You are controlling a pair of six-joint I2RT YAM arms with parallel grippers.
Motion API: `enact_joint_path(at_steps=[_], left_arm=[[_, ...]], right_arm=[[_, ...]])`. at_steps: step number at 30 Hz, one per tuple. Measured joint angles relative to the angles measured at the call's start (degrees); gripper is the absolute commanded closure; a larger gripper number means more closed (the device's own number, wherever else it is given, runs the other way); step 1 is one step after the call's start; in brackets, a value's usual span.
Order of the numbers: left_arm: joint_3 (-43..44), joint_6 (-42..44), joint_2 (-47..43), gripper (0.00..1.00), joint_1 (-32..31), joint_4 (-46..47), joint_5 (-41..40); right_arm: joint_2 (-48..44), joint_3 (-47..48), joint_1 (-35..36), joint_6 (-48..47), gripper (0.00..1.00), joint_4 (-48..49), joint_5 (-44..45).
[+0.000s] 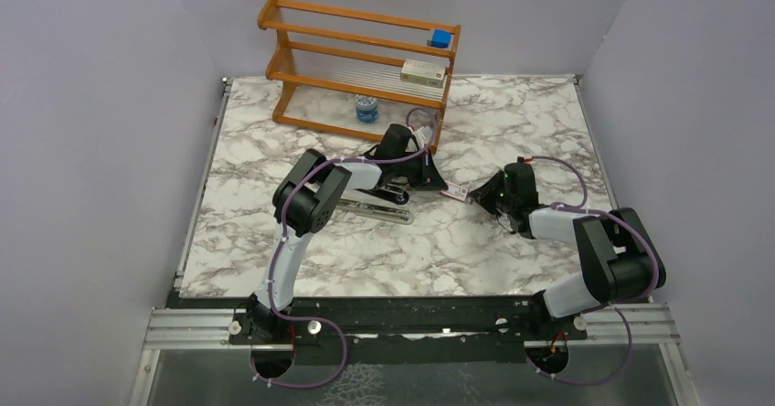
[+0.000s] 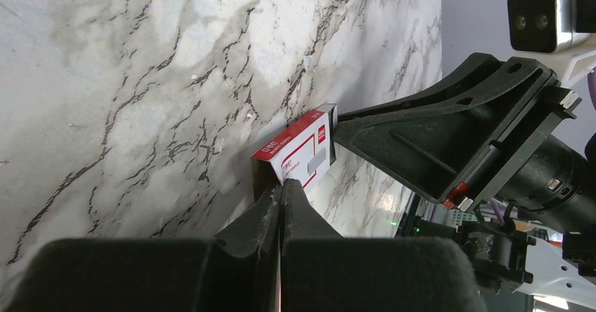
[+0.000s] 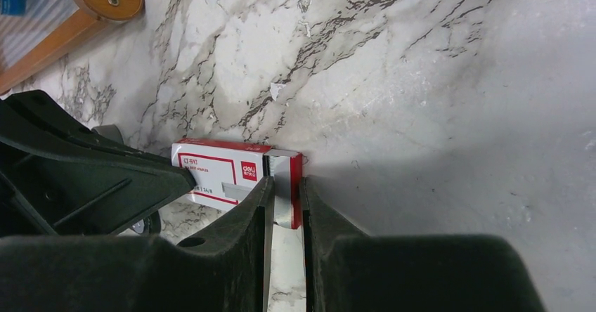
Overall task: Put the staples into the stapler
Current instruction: Open the staple box at the center of the board.
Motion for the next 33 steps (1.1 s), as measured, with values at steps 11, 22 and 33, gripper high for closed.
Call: enact_joint_path(at_steps=[11, 22, 33], left_arm=[[0.00, -0.17, 0.00, 1.00, -0.02, 0.02, 0.04], [0.00, -0.20, 0.00, 1.00, 0.02, 0.04, 0.04], [0.00, -0.20, 0.00, 1.00, 0.02, 0.04, 0.07]], right_arm=[[-2.05, -0.07, 0.02, -0.46, 0.80, -2.23, 2.62], [-3.08, -0.13, 0.02, -1.29, 0.85, -3.67, 4.13], [-3.10, -0.13, 0.02, -2.14, 0.87, -4.83, 4.74]])
